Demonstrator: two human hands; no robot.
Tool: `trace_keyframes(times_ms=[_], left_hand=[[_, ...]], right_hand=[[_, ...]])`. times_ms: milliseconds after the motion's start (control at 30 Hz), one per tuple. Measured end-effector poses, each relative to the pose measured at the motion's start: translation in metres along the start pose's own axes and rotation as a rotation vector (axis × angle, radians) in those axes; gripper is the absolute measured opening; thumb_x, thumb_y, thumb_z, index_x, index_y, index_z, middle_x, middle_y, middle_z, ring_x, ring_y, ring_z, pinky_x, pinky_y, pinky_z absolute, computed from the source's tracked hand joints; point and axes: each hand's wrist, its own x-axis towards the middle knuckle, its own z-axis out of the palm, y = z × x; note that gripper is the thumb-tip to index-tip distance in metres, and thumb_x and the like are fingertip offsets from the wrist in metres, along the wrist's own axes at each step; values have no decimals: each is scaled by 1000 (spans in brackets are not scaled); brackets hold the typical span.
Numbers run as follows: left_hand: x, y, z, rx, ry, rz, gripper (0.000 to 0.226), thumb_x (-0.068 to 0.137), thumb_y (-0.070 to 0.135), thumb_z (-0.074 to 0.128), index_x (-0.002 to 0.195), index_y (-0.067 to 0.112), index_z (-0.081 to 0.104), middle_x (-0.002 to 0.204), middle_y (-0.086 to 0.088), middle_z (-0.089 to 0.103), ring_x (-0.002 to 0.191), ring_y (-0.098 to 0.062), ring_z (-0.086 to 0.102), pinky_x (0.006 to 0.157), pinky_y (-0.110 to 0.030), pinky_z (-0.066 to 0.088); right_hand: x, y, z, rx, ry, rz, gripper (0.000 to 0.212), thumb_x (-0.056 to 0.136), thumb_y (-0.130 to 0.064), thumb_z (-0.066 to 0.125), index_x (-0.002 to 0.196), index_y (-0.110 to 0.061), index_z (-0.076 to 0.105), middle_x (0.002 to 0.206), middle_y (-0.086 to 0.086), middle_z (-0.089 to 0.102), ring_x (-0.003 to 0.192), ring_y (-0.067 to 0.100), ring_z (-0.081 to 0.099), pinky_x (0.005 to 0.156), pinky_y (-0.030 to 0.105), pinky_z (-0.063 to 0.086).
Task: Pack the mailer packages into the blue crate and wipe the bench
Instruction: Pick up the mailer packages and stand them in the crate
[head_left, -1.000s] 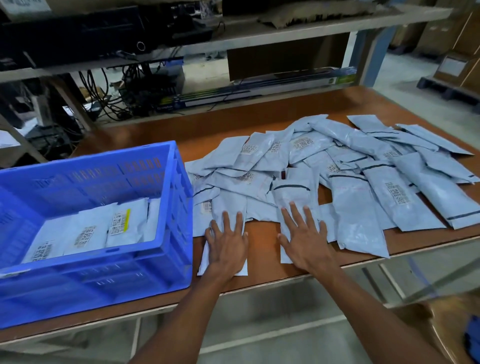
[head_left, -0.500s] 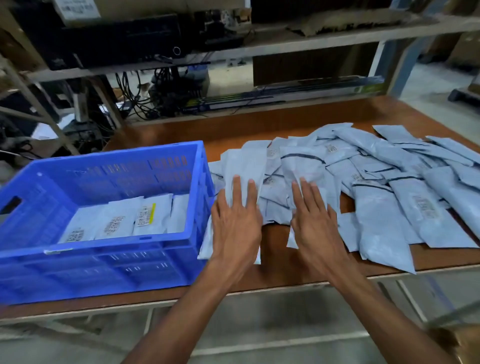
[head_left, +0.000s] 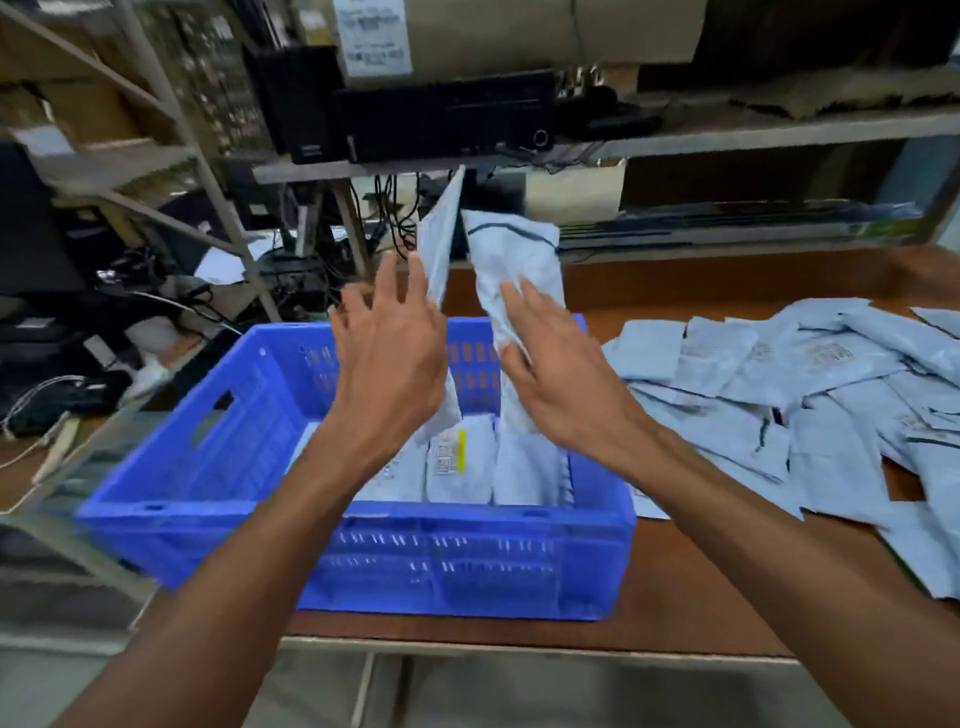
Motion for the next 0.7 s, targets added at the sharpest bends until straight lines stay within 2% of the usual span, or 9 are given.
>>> trace_keyframes(times_ms=[167, 267, 333, 367, 433, 500, 533, 600, 700], left_hand=[[-9, -23, 75, 257, -463, 292, 49, 91, 13, 35, 136, -3, 43, 149, -23, 29, 129, -42, 35, 92, -53, 42], [-6, -16, 107, 123, -825, 399, 38, 99, 15, 37, 134, 9, 51, 138, -18, 38, 122, -37, 41, 91, -46, 45], [0, -20, 127, -32, -1103, 342, 41, 101, 18, 34, 139, 21, 48, 135, -13, 38, 115, -34, 47, 83, -45, 54], [2, -24, 135, -42, -1150, 333, 42, 102, 22, 34, 143, 26, 44, 138, -13, 36, 119, -35, 46, 86, -46, 54], [2, -32, 148, 70, -1045, 319, 53, 102, 43, 38, 151, 26, 27, 155, -11, 17, 140, -43, 23, 105, -56, 37], [-4, -38, 154, 121, -921, 284, 77, 96, 61, 42, 156, 25, 8, 163, -6, -8, 147, -43, -2, 108, -65, 22], [-6, -40, 157, 84, -942, 277, 86, 93, 66, 42, 157, 27, -2, 163, -3, -18, 148, -42, -10, 108, -67, 19], [-12, -41, 159, 11, -1132, 265, 93, 93, 70, 38, 154, 29, -18, 160, -2, -30, 147, -40, -19, 115, -62, 8], [-19, -36, 147, 141, -1359, 369, 85, 97, 67, 28, 156, 21, -13, 159, -5, -28, 148, -37, -17, 119, -49, 0]], right_hand=[[16, 11, 60, -140, -324, 175, 56, 92, -34, 30, 140, -4, 37, 145, 19, 39, 133, 36, 40, 99, 56, 43], [18, 25, 83, -194, -547, 318, 50, 97, -31, 34, 136, 0, 40, 141, 22, 41, 134, 38, 39, 106, 49, 36], [17, 31, 94, -253, -679, 362, 50, 103, -31, 36, 141, 1, 35, 148, 23, 35, 138, 36, 36, 110, 41, 30], [17, 32, 99, -282, -741, 380, 53, 103, -34, 36, 145, -1, 31, 151, 23, 31, 139, 36, 34, 111, 40, 29], [16, 38, 107, -352, -876, 428, 57, 102, -36, 39, 151, -8, 26, 158, 18, 23, 144, 32, 27, 112, 40, 27], [18, 43, 112, -411, -969, 481, 61, 99, -34, 44, 153, -13, 23, 160, 12, 20, 146, 29, 24, 112, 42, 31], [19, 45, 113, -435, -985, 499, 67, 97, -33, 47, 155, -17, 18, 162, 10, 14, 145, 32, 25, 111, 44, 33], [19, 48, 116, -482, -1022, 517, 84, 92, -31, 54, 157, -24, 1, 164, 5, -2, 144, 36, 26, 107, 46, 36], [19, 52, 122, -549, -1147, 510, 92, 90, -38, 58, 156, -27, -4, 164, 5, -9, 142, 34, 32, 103, 45, 37]])
